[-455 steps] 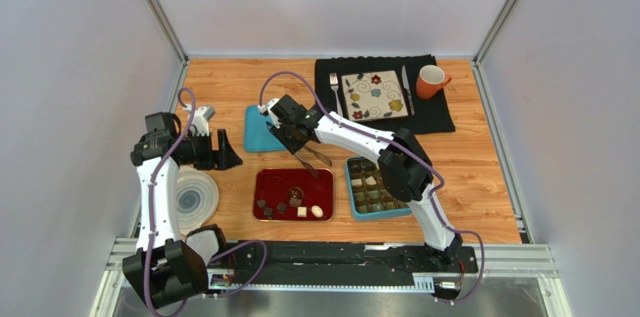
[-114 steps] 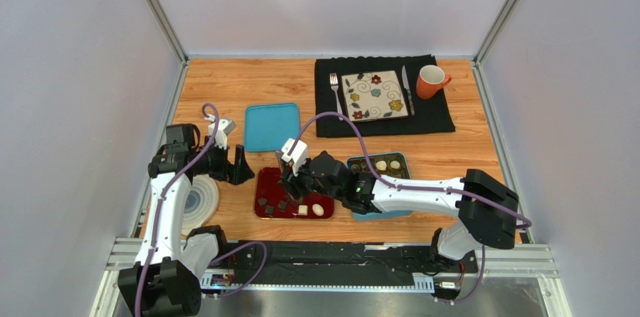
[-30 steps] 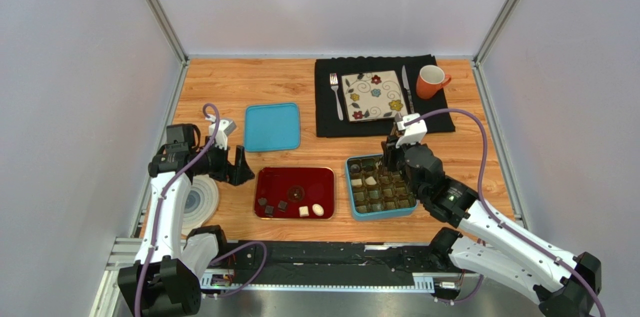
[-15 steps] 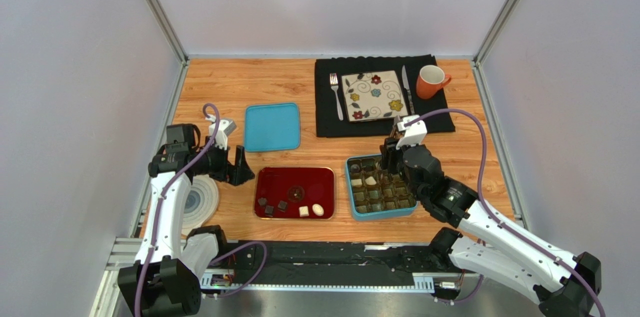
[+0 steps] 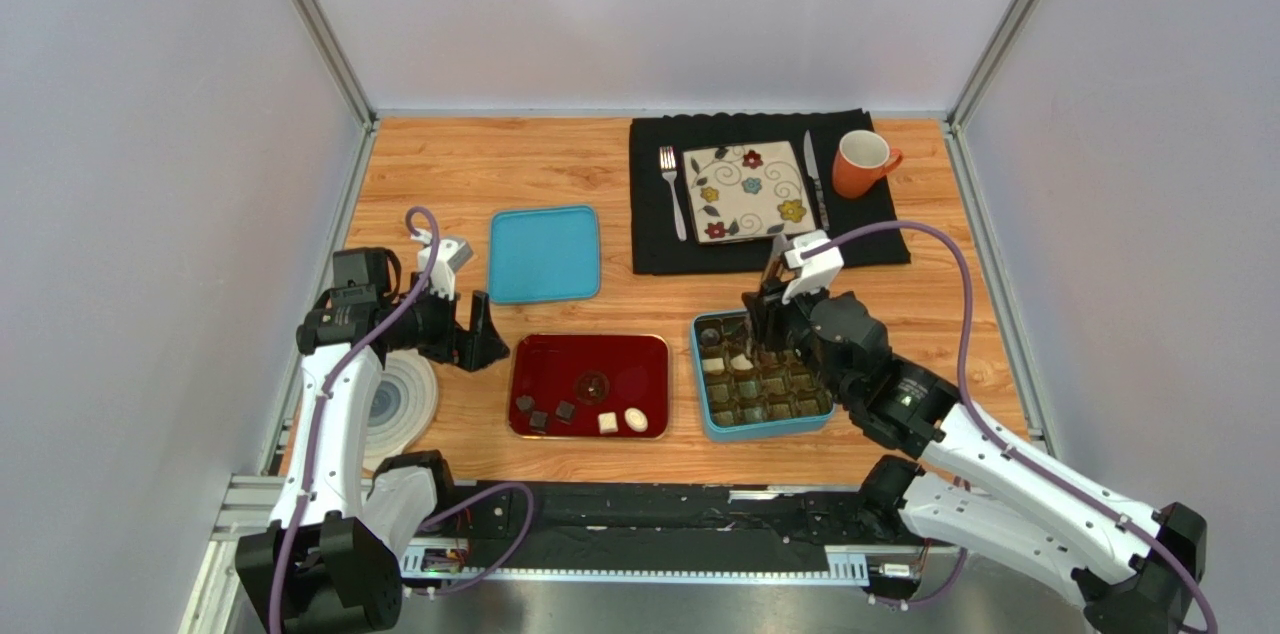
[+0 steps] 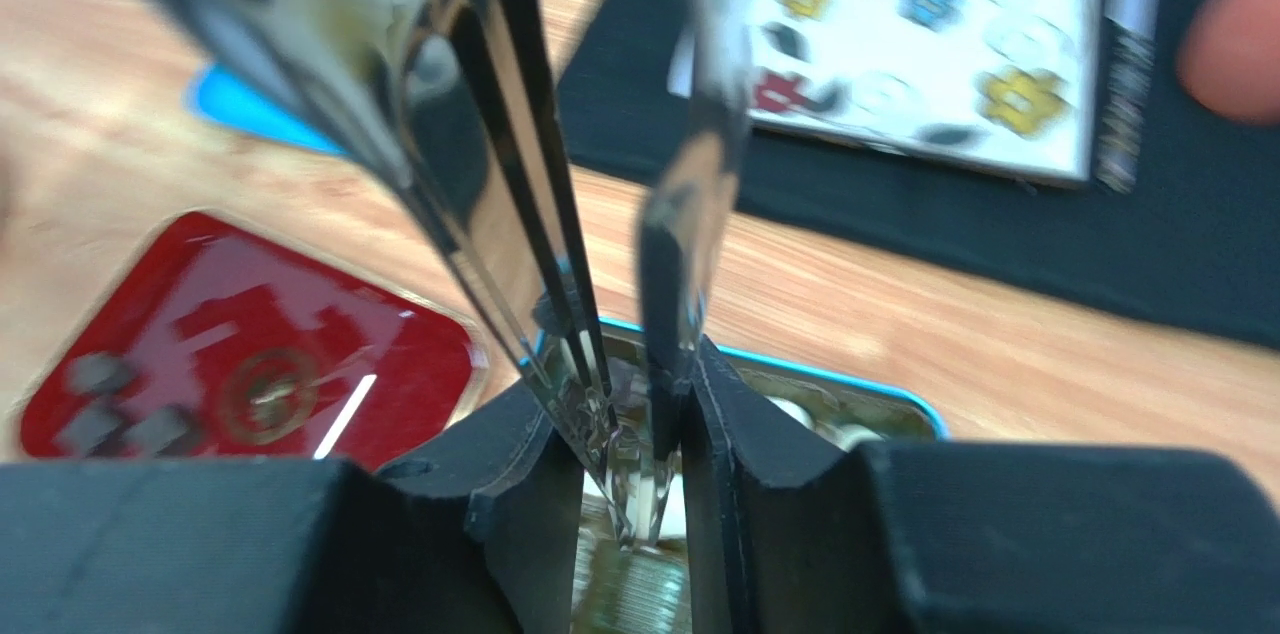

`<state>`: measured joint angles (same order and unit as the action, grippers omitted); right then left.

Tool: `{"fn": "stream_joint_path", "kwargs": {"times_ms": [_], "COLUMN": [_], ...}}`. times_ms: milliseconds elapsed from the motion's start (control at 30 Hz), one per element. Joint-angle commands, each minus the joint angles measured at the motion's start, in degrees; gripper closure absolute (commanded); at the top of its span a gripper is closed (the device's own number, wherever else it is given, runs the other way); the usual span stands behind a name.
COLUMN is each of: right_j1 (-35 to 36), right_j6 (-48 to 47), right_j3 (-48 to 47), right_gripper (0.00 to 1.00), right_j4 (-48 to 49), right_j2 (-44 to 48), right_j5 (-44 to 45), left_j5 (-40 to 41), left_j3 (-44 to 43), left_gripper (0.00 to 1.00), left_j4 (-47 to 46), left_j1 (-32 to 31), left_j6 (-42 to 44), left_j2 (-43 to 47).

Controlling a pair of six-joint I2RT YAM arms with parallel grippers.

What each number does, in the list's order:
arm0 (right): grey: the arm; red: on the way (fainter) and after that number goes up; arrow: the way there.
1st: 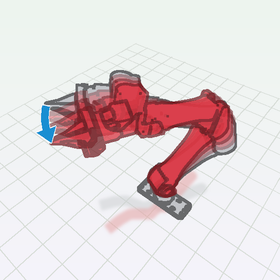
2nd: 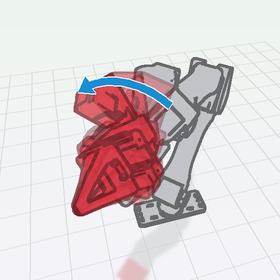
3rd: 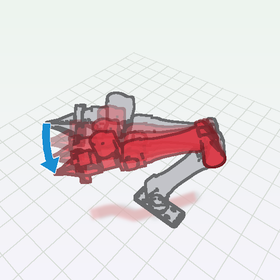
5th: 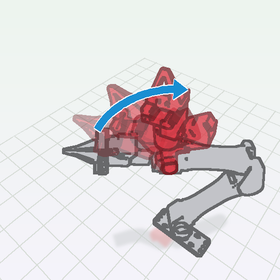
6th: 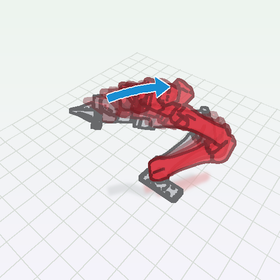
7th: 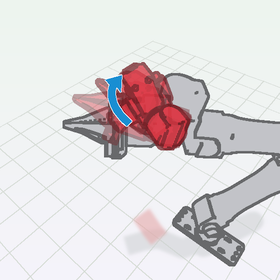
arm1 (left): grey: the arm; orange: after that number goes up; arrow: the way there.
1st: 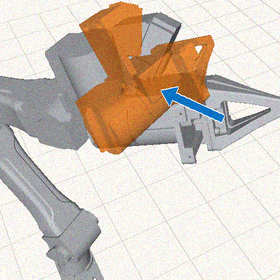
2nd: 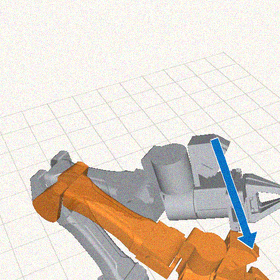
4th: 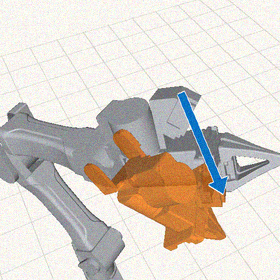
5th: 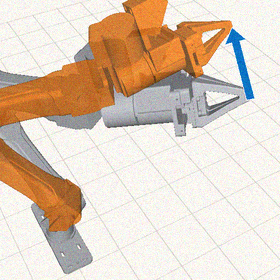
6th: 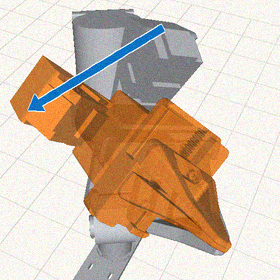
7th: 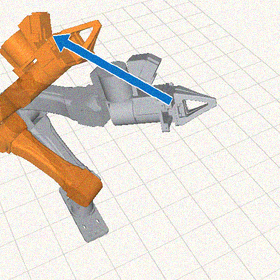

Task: Pack the chocolate
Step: Pick up the fake chocolate from the plate.

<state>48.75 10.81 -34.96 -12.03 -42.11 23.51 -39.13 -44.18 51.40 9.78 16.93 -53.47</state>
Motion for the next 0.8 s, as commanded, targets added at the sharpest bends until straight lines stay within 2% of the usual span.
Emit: {"fn": "stream_joint_path", "kwargs": {"times_ms": [0,200,500,600,767], "right_j1": [4.85,16.62,21.11,22.43,23.58], "right_j6": [-3.59,-6.06,-2.37,-2.72,-2.72], "right_j3": [-5.37,-11.17,-13.90,-16.80,-19.53], "right_gripper": [0.71,0.71,0.75,0.75,0.72], "right_j4": [9.38,15.71,28.37,29.43,31.36], "right_j2": [-2.27,-14.39,-30.83,-36.71,-41.21], "right_j5": [-5.31,-4.35,-9.18,-10.32,-11.99], "left_j5": [-0.33,0.20,1.08,1.78,1.87], "left_j3": [-0.55,-0.64,-1.43,-1.43,-1.52], "left_gripper": [0.02,0.02,0.02,0.02,0.02], "left_j4": [-0.95,-1.12,0.02,0.28,0.37], "left_j1": [-0.11,-0.11,-0.11,-0.11,-0.11], "left_j6": [0.91,0.74,1.35,1.62,1.62], "left_j2": [-0.23,-0.93,-0.58,-0.84,-1.02]}}
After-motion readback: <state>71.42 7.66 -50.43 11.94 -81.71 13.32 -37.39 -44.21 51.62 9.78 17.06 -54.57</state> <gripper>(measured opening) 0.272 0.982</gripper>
